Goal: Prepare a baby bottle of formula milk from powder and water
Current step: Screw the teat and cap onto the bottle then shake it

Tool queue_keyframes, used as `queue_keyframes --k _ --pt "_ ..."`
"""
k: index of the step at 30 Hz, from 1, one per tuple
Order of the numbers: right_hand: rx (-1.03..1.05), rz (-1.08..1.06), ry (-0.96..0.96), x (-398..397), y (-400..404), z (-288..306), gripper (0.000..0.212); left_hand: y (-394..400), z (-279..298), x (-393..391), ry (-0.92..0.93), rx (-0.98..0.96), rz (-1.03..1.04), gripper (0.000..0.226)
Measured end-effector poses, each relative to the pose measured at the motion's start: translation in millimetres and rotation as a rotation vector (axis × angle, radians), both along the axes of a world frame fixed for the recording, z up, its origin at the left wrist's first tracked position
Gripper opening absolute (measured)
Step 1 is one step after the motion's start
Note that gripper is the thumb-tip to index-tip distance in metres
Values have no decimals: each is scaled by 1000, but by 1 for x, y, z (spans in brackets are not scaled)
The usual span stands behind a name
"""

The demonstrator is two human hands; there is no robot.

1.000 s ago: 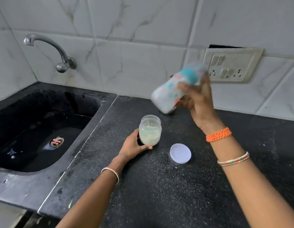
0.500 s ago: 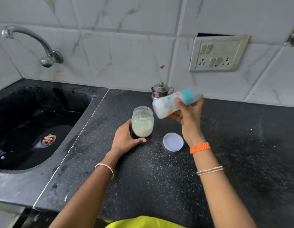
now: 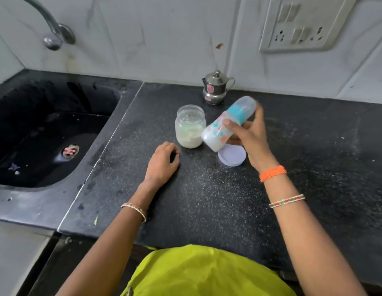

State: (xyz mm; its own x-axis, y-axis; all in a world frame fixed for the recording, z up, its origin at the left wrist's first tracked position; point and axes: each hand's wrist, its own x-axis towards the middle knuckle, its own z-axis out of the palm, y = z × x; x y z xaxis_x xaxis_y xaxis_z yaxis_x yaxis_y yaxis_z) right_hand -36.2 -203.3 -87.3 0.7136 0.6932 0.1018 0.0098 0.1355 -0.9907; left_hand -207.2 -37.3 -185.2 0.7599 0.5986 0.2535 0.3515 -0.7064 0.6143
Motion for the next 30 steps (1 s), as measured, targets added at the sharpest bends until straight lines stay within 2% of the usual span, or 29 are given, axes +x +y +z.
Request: queue_keyframes --k 2,3,6,7,10,13,16,22,27,30 --pt "-119 254 -32 2 -3 2 74 0 1 0 -10 -9 2 3" --pt "-124 271 -54 1 -3 2 73 0 0 -1 -15 -17 3 4" --pt "81 -84 101 1 1 -1 62 2 1 -1 -32 -35 10 6" --pt "94 -114 123 1 1 -1 61 2 0 -1 -36 -40 12 6" --pt "-97 140 -36 0 1 -6 73 1 1 -1 -30 -44 6 5" --pt "-187 194 -165 -8 8 -19 82 3 1 -1 -35 -68 7 5" --pt "-249 128 -303 -14 19 -23 82 3 1 -1 -37 -77 12 6" --pt "-319 13 -396 -5 22 -19 59 4 0 -2 -44 -81 12 7" --pt "-346 -264 -552 16 22 -2 66 4 -2 -1 -42 -83 17 10" --pt "-356 -355 -621 29 28 -1 68 4 -2 -1 -43 -80 20 11"
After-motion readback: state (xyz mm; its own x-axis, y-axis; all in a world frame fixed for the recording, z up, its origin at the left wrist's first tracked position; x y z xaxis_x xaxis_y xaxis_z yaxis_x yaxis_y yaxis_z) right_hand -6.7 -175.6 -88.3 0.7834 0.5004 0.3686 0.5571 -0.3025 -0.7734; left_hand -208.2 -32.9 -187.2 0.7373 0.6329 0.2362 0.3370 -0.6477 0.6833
